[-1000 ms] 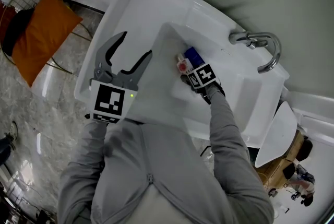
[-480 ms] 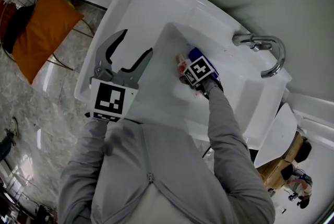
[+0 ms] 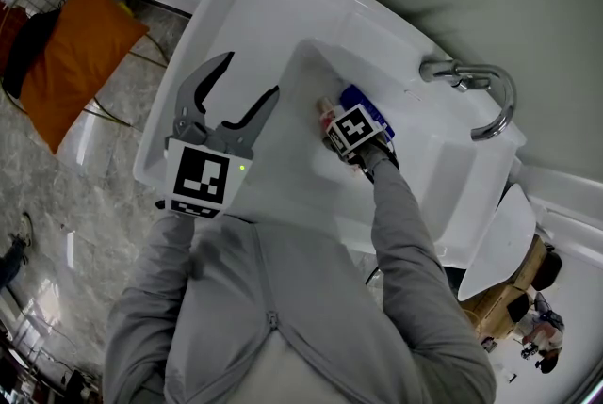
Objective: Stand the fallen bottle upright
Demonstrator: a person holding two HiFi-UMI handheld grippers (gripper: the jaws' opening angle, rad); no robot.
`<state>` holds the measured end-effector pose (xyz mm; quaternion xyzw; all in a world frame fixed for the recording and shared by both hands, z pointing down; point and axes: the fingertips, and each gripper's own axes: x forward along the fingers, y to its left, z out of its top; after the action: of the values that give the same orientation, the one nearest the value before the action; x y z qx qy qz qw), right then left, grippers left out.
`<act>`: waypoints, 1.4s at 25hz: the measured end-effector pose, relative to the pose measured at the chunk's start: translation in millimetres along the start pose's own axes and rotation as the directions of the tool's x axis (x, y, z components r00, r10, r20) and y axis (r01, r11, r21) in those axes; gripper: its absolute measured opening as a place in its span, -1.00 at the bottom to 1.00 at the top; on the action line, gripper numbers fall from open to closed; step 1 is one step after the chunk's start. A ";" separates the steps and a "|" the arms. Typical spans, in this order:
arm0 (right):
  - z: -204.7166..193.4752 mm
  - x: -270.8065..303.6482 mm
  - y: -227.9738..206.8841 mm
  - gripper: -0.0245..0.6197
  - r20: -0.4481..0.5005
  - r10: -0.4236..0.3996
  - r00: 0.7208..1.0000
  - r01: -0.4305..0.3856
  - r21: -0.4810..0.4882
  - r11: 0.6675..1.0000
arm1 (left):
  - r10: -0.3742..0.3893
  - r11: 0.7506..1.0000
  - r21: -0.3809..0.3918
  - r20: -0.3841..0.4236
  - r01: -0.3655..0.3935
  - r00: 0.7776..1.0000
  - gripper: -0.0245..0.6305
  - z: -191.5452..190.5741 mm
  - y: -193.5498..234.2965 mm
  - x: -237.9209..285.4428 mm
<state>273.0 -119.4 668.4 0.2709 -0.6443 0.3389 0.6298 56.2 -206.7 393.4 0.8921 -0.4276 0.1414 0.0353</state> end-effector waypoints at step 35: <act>18.6 -60.5 13.6 0.08 0.395 -0.179 0.901 0.083 0.248 0.965 | -0.099 0.994 0.048 0.034 0.097 0.995 0.11 9.9 -13.8 -19.7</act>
<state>254.3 -130.0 607.4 0.4491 -0.7007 0.3010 0.4655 57.4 -185.0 379.2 0.9150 -0.3806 0.1332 0.0140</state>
